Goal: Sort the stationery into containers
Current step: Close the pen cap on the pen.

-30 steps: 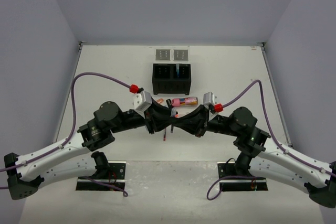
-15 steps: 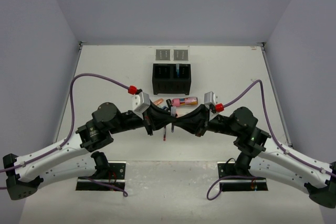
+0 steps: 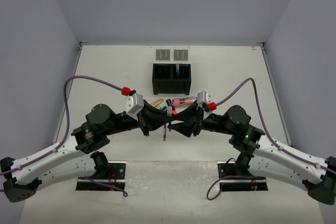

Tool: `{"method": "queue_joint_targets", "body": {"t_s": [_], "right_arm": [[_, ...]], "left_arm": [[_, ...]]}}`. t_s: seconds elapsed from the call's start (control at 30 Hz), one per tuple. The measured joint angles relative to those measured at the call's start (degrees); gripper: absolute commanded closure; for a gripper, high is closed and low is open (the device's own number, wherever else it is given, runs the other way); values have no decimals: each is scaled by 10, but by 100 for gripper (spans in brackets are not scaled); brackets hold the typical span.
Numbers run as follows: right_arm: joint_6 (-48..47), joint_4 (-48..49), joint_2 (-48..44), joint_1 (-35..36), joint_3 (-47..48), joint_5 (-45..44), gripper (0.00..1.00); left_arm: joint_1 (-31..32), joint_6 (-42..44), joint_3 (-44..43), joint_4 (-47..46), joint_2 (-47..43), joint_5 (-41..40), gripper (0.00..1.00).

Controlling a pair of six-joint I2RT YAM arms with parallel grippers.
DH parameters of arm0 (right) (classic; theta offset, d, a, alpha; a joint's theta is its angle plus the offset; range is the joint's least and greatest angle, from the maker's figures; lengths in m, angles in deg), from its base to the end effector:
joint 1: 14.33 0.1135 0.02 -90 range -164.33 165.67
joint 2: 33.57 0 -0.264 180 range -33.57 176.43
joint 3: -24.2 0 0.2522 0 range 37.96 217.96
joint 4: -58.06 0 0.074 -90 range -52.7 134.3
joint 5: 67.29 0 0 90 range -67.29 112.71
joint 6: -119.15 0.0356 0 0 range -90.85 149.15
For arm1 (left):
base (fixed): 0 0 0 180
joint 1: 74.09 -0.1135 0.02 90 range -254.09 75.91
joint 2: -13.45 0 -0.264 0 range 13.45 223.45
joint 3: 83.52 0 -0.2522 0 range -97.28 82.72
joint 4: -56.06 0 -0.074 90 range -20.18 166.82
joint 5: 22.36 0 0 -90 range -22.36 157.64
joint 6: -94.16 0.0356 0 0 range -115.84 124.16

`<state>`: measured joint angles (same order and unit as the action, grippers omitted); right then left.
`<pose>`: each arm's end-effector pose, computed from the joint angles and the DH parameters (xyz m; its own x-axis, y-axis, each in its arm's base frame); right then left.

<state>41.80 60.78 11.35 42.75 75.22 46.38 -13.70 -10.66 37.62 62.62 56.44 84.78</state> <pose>0.0908 0.1666 0.3431 -0.1343 0.1617 -0.9777 -0.9788 0.1325 0.1563 0.0779 -0.1583 0.3800 -0.1720 -0.1921 -0.9662 0.9625 0.1760 -0.2063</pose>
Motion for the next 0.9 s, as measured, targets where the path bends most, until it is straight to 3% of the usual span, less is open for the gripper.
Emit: {"method": "queue_joint_targets", "body": {"t_s": [0.17,0.2,0.33,0.47,0.6,0.67,0.77,0.8,0.9], "right_arm": [[4,14,30,0,0,14,61],[5,16,34,0,0,17,63],[10,24,50,1,5,34,91],[11,34,58,4,9,49,99],[12,38,57,3,9,50,100],[12,39,57,3,9,50,100],[11,38,57,3,9,49,100],[12,38,56,3,9,48,100],[11,36,53,2,9,42,100]], "left_arm": [[0,5,0,0,4,0,100],[0,5,0,0,5,0,100],[-1,5,0,-1,5,-2,100],[-4,-1,0,-8,8,-8,100],[-4,-5,0,-12,8,-9,100],[-4,-6,0,-14,8,-9,87],[-4,-6,0,-13,8,-11,46],[-4,-6,0,-13,9,-11,37],[-2,-4,0,-9,12,-11,30]]}}
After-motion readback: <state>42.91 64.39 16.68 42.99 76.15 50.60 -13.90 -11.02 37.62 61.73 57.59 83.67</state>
